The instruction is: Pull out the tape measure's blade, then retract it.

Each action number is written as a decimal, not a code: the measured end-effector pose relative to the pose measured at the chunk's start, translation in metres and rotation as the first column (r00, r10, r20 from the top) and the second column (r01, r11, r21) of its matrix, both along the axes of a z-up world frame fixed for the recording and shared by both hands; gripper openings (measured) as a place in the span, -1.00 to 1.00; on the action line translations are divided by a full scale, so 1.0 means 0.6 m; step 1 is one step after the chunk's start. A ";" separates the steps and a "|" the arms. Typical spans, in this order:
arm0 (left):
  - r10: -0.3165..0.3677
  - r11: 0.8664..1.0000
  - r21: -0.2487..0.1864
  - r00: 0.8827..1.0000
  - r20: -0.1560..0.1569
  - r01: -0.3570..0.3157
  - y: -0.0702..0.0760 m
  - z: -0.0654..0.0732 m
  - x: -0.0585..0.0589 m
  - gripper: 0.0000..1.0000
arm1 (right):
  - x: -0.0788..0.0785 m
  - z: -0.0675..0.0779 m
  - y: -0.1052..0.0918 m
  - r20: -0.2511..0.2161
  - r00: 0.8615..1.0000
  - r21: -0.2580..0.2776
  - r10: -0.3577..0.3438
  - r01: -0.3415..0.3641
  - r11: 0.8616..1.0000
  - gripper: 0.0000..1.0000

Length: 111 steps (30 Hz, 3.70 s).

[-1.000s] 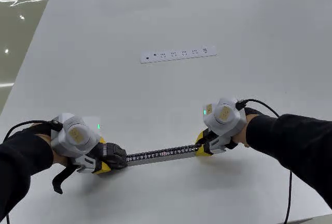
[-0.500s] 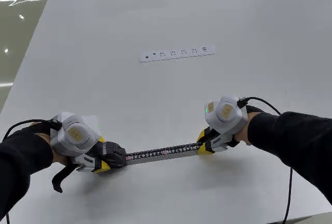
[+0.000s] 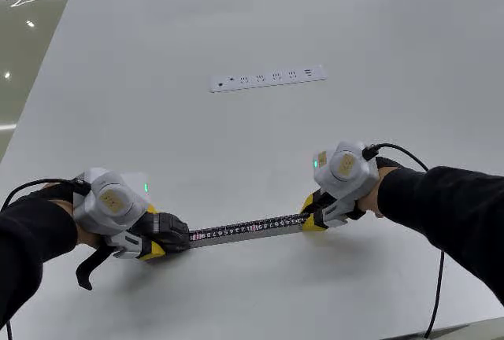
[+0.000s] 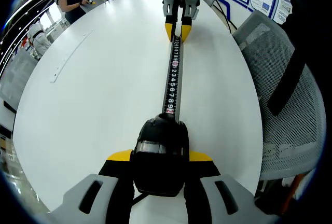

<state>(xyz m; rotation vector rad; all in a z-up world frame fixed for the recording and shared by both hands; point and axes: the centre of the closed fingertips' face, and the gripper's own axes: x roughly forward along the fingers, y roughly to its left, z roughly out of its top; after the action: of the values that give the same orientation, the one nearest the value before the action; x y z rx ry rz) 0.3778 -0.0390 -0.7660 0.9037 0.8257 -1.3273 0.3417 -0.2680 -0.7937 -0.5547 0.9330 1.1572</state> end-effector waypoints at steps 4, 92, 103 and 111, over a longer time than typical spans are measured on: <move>0.000 1.000 0.000 1.000 0.001 0.000 0.000 0.000 0.000 -0.39 | 0.000 0.000 -0.003 0.001 1.000 0.000 -0.002 0.002 1.000 -0.82; 0.010 0.995 -0.095 1.000 0.017 -0.008 -0.001 0.017 0.001 -0.35 | -0.005 0.001 -0.024 0.024 1.000 -0.064 0.016 -0.014 0.998 -0.74; 0.161 0.967 -0.196 0.987 -0.012 -0.161 0.002 0.043 0.021 -0.01 | 0.007 0.026 -0.009 0.081 0.997 -0.018 -0.012 0.013 1.000 -0.50; 0.274 0.928 -0.249 0.960 -0.048 -0.278 0.005 0.052 0.027 0.49 | 0.012 0.045 -0.012 0.110 0.987 0.032 -0.121 0.118 0.993 -0.21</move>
<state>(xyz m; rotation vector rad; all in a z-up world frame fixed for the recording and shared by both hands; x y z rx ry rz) 0.3940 -0.0362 -0.7347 0.5544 0.7418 -1.1593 0.3487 -0.2749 -0.7666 -0.5303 0.8427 1.0189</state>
